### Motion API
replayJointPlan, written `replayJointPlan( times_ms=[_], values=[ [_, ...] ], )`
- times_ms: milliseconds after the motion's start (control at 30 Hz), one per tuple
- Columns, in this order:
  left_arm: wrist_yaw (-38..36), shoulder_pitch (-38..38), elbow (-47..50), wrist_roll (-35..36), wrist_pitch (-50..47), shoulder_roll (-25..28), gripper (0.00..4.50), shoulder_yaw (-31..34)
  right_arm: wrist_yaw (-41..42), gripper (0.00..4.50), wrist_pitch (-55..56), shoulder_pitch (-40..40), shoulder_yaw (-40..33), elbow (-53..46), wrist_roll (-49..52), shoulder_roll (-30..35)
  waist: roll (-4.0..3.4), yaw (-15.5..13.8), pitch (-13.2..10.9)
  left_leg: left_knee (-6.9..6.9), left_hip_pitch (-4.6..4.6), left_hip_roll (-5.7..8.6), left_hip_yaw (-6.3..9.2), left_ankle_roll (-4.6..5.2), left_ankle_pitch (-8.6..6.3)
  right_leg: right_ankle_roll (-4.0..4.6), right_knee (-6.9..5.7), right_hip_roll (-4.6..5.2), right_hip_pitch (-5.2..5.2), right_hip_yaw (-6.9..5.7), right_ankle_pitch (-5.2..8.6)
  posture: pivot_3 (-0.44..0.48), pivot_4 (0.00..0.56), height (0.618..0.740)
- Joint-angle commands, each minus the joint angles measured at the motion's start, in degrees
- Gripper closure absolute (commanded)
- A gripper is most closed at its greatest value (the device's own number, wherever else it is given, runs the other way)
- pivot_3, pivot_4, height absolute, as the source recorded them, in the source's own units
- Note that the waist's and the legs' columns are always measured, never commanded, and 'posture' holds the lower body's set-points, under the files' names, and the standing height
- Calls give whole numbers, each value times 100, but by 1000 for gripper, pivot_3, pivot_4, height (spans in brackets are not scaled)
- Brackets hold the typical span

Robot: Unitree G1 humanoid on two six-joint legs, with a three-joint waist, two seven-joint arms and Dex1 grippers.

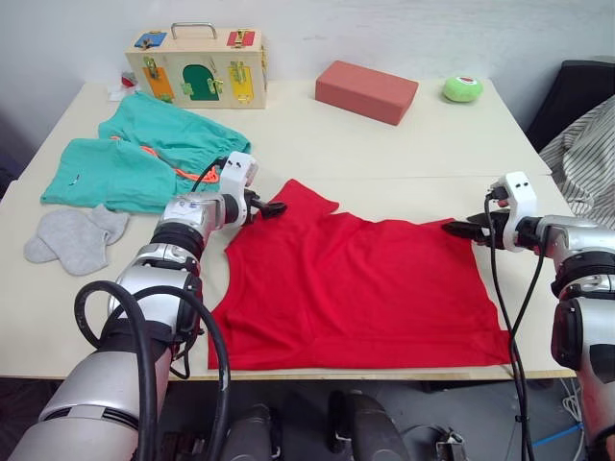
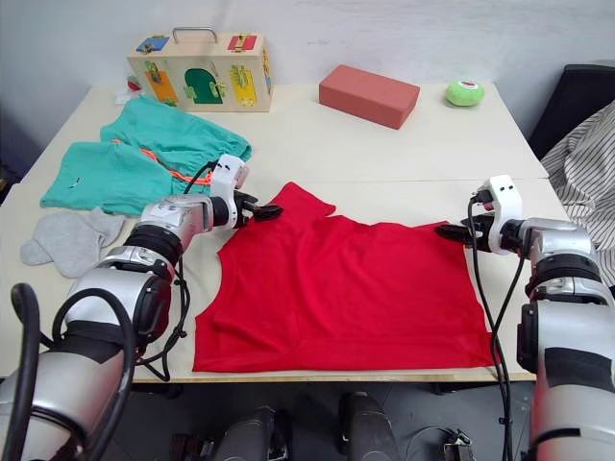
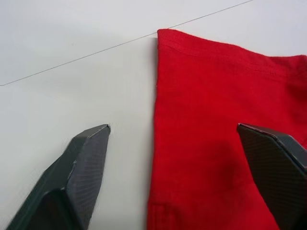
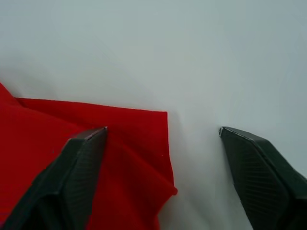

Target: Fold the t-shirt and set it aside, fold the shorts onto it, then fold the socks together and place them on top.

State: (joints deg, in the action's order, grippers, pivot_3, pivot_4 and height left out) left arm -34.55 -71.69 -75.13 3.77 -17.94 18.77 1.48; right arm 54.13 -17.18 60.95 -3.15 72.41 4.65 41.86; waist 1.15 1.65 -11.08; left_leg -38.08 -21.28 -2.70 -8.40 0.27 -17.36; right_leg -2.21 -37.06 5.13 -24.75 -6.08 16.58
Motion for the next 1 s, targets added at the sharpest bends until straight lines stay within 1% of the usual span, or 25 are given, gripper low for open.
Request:
replayJointPlan(
  times_ms=[33, 133, 233, 267, 333, 367, 467, 633, 733, 800, 833, 867, 933, 1000],
  values=[
    [18, -44, -101, -195, 108, -71, 1527, 14, -64, 2037, 200, 69, -137, 62, -32, -33, 0, 0, 0, 0, 0, 0, -1, -1, -1, 0, 0, 0, 0, 1, 0, 0, 150, 740],
    [2, -27, -109, -294, 216, -120, 2517, 27, -97, 3135, 324, 41, -242, 72, 3, -31, 0, 0, 0, 2, 0, 0, -2, -1, -1, 0, 1, -1, -2, 1, 0, 0, 150, 740],
    [221, -9, -127, -182, 225, -179, 3429, 258, -151, 4182, 587, -18, -350, 56, 11, -8, 0, 1, 0, 2, -2, 0, -3, -1, -1, 0, 3, -1, -3, 1, 0, 0, 150, 740],
    [201, 20, -129, -212, 282, -176, 3805, 263, -177, 4500, 716, -38, -387, 42, 21, -4, 0, 1, 0, 2, -2, 0, -3, -1, -1, 0, 3, 0, -3, 2, 0, 0, 150, 740],
    [160, 73, -127, -262, 397, -152, 4439, 284, -147, 4500, 980, -76, -438, 0, 36, 26, 0, 1, 0, 3, -2, 0, -3, -1, -1, 0, 3, 0, -3, 1, 0, 0, 150, 740],
    [124, 80, -122, -241, 448, -142, 4491, 325, -132, 4500, 1021, -77, -469, -6, 47, 41, 0, 1, 0, 3, -2, 0, -3, -2, -1, 0, 3, 0, -3, 1, 0, 0, 150, 740],
    [61, 82, -94, -172, 641, -106, 4491, 455, -15, 4500, 1167, -113, -537, -41, 37, 105, 0, 3, 0, 3, -2, 0, -3, -2, -1, 0, 3, -1, -3, 1, 0, 0, 150, 740],
    [-211, 139, -46, -143, 793, 21, 4491, 587, 247, 4500, 1083, -188, -617, -90, 101, 238, 0, 7, 0, 5, -4, 0, -4, -2, -1, 0, 5, -3, -4, 0, 0, 0, 150, 740],
    [-390, 157, -22, -222, 862, 42, 4491, 542, 410, 4500, 716, -96, -650, -73, 136, 274, 0, 13, 0, 5, -3, 0, -5, -2, -2, 0, 4, -3, -6, 0, 0, 0, 150, 740],
    [-459, 168, -8, -245, 890, 52, 4500, 526, 541, 4160, 519, -3, -564, -95, 52, 287, 0, 13, 0, 5, -3, -1, -5, -2, -2, 0, 4, -4, -5, 0, 0, 0, 150, 740],
    [-487, 169, 2, -239, 897, 56, 4500, 531, 449, 3940, 515, 35, -514, -107, -25, 280, 0, 14, 0, 4, -3, -1, -5, -2, -2, 0, 4, -4, -5, 0, 0, 0, 150, 740],
    [-529, 172, 16, -240, 907, 62, 4500, 525, 258, 3648, 533, 71, -467, -100, -114, 267, 0, 15, 0, 5, -3, 0, -6, -2, -2, 0, 4, -4, -6, 0, 0, 0, 150, 740],
    [-624, 178, 48, -249, 940, 67, 4500, 506, 87, 2864, 530, 118, -348, -73, -267, 238, 0, 14, 0, 5, -5, 0, -8, -2, -2, 0, 1, -4, -12, 1, 0, 0, 150, 740],
    [-710, 196, 87, -220, 940, 76, 4500, 519, -91, 2202, 505, 172, -196, -9, -455, 146, 0, 13, 0, 5, -8, -1, -9, -2, -2, 0, 0, -4, -17, 2, 0, 0, 150, 740]
  ],
)
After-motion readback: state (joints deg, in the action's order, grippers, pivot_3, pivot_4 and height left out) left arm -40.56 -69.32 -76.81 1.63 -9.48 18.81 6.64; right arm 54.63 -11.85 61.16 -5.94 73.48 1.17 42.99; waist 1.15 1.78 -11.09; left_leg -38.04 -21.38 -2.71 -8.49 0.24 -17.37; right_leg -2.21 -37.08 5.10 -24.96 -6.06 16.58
